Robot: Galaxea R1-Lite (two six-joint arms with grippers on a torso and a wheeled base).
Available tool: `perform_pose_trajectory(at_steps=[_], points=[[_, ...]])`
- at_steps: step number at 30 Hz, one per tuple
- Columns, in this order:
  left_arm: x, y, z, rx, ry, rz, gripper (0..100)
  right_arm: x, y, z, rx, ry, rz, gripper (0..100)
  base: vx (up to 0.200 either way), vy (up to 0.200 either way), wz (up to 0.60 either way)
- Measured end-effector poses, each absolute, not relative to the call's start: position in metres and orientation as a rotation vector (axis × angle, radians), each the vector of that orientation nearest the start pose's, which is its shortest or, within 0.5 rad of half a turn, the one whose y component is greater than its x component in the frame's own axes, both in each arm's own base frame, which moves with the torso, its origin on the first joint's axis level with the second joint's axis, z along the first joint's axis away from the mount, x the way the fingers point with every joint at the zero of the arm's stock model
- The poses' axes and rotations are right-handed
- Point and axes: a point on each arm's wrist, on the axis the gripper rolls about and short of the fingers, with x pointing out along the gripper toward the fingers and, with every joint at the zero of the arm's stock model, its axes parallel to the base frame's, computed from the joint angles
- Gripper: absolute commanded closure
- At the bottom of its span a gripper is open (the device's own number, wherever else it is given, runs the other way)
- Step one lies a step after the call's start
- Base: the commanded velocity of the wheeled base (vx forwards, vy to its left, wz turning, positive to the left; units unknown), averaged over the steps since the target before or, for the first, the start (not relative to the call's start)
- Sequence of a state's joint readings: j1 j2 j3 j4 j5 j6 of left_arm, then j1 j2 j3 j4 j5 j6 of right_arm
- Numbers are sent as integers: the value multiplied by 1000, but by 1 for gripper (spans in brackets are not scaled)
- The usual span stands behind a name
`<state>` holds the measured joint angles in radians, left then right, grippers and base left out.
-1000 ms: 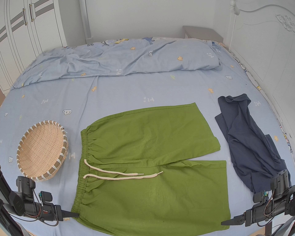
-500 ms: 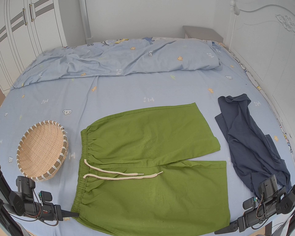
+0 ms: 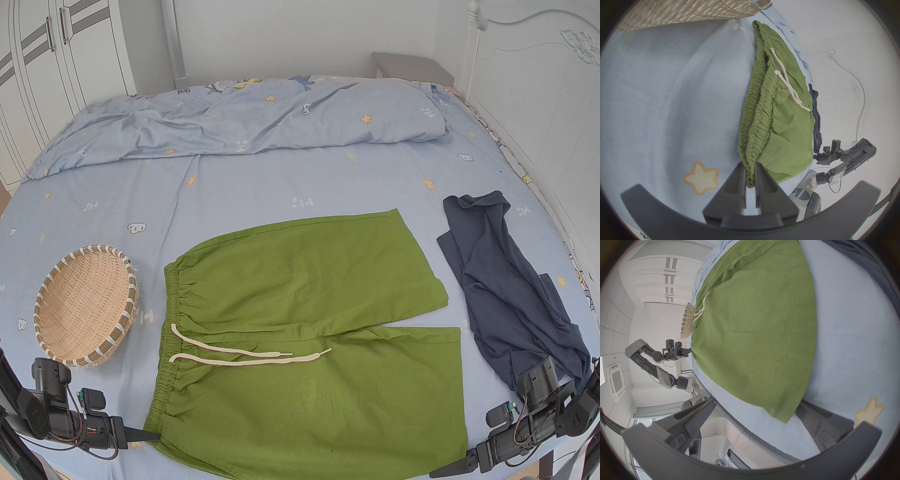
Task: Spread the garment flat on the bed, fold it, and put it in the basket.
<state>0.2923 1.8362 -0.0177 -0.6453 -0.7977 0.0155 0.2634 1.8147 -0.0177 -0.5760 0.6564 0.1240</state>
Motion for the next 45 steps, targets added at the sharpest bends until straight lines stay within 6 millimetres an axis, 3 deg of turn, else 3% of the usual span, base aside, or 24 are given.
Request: perform_pose_trajectory(at_steps=[2,3,28,39,45], points=[[145,27,13,-600,1008,-453,100,132,49,12,350,1292,719,0,0,0,0],[144,27,13,-601,1008,-452,100,132,49,11,351,1294,717,100,0,0,0],[141,32,14,-642,1012,-407,100,122,32,17,424,1330,608,100,0,0,0],[134,13,43,-778,1040,-377,100,124,25,45,439,1197,592,100,0,0,0],[145,7,72,-797,1047,-399,100,149,27,84,426,1133,605,100,0,0,0]])
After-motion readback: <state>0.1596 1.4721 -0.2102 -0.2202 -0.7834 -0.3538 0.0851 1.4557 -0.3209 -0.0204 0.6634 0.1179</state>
